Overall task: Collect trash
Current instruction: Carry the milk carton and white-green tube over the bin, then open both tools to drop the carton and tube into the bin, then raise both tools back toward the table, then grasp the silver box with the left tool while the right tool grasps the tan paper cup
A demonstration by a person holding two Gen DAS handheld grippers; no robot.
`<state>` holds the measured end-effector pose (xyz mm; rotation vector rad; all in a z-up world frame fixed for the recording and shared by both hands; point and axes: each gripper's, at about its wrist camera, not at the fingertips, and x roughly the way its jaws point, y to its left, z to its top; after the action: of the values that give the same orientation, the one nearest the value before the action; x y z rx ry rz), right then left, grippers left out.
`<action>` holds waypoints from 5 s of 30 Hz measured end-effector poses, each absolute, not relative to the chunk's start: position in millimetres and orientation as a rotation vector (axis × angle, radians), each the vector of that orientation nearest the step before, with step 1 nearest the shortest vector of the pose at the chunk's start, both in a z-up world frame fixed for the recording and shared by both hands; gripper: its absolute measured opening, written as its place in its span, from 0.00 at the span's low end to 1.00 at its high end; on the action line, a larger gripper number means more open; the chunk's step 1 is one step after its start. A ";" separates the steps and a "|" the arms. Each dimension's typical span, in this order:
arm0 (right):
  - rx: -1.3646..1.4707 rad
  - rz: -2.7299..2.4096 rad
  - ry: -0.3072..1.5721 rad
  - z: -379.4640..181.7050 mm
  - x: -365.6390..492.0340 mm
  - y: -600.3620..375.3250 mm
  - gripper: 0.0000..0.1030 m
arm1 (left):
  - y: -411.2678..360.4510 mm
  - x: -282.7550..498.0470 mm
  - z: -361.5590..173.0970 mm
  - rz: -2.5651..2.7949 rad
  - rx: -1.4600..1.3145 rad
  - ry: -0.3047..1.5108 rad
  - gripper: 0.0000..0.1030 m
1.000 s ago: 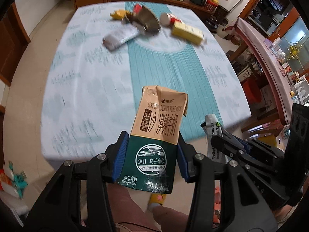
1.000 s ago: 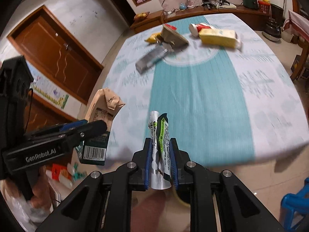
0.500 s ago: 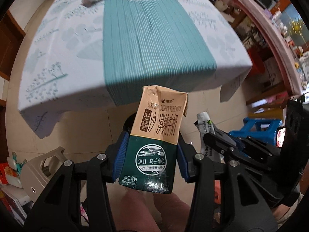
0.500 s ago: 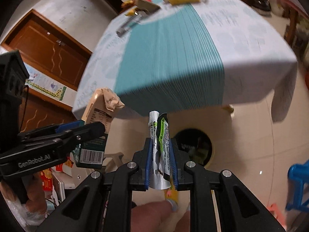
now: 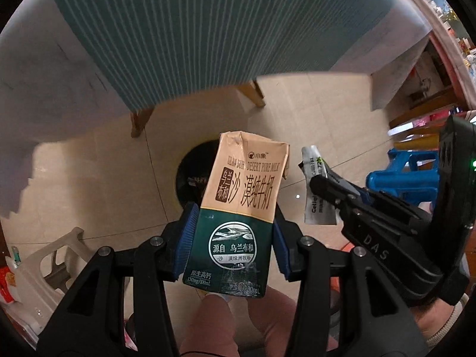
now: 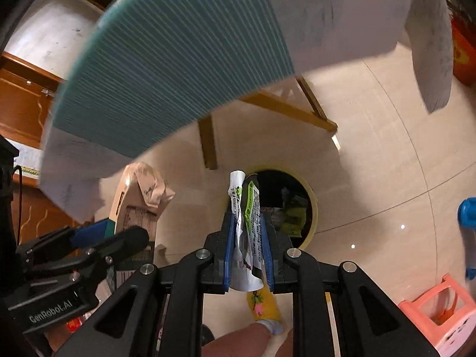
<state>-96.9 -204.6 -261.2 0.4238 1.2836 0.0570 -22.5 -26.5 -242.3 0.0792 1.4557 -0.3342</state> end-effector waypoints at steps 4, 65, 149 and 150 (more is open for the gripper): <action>0.412 0.050 1.301 -308.7 -100.9 -199.8 0.16 | -19.8 -22.2 -286.4 -0.327 0.092 1.467 0.43; 0.314 0.218 0.981 60.4 -109.6 -165.1 0.80 | 22.7 -42.7 98.4 -0.230 0.000 1.039 0.94; 0.185 0.127 1.071 -56.3 437.5 -39.2 0.11 | 147.7 446.1 -96.3 -0.400 -0.314 1.311 0.67; 0.190 0.133 1.068 -54.6 430.2 -39.9 0.11 | 146.8 440.3 -91.3 -0.403 -0.317 1.304 0.67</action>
<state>430.2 -39.9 -54.6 0.1897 1.0684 0.1331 440.3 146.8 -91.3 -0.3165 1.3039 -0.4032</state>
